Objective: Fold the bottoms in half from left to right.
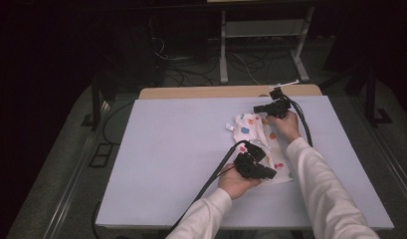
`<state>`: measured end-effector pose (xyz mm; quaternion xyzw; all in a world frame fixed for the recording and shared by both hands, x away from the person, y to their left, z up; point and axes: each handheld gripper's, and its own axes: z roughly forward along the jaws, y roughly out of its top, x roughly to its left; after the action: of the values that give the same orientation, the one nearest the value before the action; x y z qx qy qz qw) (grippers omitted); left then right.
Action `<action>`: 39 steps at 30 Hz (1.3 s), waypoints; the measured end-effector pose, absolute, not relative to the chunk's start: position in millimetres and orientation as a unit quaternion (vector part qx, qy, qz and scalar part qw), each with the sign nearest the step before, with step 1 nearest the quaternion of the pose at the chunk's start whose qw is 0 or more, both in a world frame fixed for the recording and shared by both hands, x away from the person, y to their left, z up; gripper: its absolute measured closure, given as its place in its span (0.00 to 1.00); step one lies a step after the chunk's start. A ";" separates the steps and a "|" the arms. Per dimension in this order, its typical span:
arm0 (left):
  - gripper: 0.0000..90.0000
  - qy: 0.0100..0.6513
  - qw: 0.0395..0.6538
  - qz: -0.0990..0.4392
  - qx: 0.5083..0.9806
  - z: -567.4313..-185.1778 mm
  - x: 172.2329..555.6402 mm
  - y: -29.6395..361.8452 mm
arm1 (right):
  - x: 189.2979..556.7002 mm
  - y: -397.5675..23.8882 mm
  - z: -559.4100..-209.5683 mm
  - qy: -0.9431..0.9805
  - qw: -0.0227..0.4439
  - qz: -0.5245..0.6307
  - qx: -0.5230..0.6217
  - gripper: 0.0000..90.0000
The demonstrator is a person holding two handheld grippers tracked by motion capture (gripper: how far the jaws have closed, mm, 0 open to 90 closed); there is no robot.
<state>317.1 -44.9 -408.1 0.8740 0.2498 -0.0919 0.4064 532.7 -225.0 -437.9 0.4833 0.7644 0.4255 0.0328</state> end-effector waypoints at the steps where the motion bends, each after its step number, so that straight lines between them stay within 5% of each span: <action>1: 0.98 0.250 0.407 -0.092 0.874 -408.8 316.9 -45.8 | 532.8 -224.9 -438.7 0.765 0.033 0.424 0.483 0.97; 14: 0.98 0.247 0.415 -0.095 0.871 -411.6 318.5 -59.5 | 532.4 -231.3 -440.2 0.765 0.031 0.421 0.487 0.94; 20: 0.98 0.254 0.421 -0.099 0.865 -419.3 320.8 -73.5 | 523.4 -240.0 -439.5 0.759 0.039 0.419 0.496 0.59; 31: 0.98 0.255 0.411 -0.102 0.869 -425.9 324.1 -88.3 | 502.6 -264.3 -429.0 0.743 0.058 0.445 0.496 0.22; 39: 0.98 0.260 0.399 -0.101 0.873 -430.4 328.4 -97.9 | 491.2 -264.3 -424.2 0.745 0.052 0.451 0.488 0.15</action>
<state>328.4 -97.9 -430.4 0.8734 0.2599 -0.1013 0.3991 491.2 -264.3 -424.2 0.4877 0.7454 0.4515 0.0523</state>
